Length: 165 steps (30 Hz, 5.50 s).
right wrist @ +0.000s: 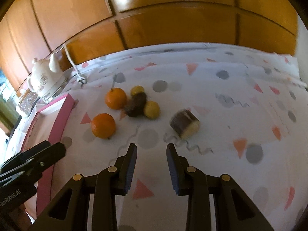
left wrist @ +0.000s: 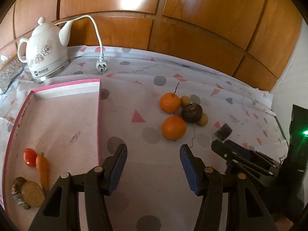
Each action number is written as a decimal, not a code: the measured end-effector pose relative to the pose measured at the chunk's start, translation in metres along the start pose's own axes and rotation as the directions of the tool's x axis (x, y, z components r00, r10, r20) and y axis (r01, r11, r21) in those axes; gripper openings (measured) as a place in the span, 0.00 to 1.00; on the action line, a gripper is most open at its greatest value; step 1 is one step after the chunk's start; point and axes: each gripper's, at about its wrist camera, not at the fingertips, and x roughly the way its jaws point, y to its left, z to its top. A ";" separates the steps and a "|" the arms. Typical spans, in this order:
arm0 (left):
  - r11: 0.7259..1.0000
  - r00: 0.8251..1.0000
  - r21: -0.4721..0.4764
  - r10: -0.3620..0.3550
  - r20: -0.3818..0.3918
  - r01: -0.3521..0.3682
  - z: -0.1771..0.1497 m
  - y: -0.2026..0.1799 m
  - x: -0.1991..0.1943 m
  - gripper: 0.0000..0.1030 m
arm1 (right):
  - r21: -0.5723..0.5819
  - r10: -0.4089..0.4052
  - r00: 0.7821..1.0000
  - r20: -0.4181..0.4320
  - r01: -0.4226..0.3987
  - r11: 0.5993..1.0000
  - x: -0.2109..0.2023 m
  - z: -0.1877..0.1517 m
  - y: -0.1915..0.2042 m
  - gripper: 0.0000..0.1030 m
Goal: Organize fruits
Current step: 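Move both grippers back toward the remaining oranges and potatoes, then grasp an orange with the left gripper while the right grasps a yellow potato, then carry the orange into the tray with the left gripper and release it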
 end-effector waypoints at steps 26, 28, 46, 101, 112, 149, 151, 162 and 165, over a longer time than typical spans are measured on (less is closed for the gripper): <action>0.997 0.999 -0.072 -0.024 -0.047 0.020 0.026 -0.006 0.053 0.57 | -0.192 -0.011 1.000 0.006 0.012 0.981 0.053 0.036 0.008 0.29; 0.997 0.999 -0.077 -0.029 -0.043 0.025 0.028 -0.007 0.054 0.58 | -0.207 -0.019 1.000 0.007 0.020 0.978 0.054 0.038 0.009 0.29; 0.986 0.988 -0.112 -0.131 -0.076 0.122 0.030 -0.010 0.077 0.40 | -0.277 -0.011 1.000 -0.007 0.008 0.961 0.059 0.047 0.007 0.28; 0.993 0.997 0.098 -0.067 -0.031 0.070 -0.021 -0.031 0.054 0.41 | -0.062 0.078 0.997 -0.019 -0.079 0.995 0.004 -0.025 -0.016 0.25; 0.993 0.998 0.112 -0.034 -0.044 0.039 -0.022 -0.032 0.046 0.38 | -0.112 0.001 1.000 -0.020 -0.003 0.994 0.007 -0.027 -0.007 0.26; 0.976 0.974 -0.140 0.187 0.129 -0.169 -0.005 0.116 -0.057 0.40 | -0.222 -0.151 0.988 -0.011 0.145 0.964 0.007 -0.028 0.018 0.25; 0.976 0.973 -0.143 0.186 0.137 -0.166 -0.008 0.119 -0.062 0.44 | -0.217 -0.135 0.991 -0.010 0.130 0.967 0.003 -0.028 0.023 0.25; 0.959 0.947 -0.197 0.243 0.208 -0.203 -0.026 0.124 -0.103 0.84 | -0.272 0.063 0.998 0.019 -0.055 0.961 -0.029 -0.025 0.090 0.25; 0.955 0.939 -0.196 0.264 0.220 -0.222 -0.030 0.125 -0.109 0.86 | -0.279 0.134 0.991 0.005 -0.128 0.952 -0.034 -0.025 0.111 0.25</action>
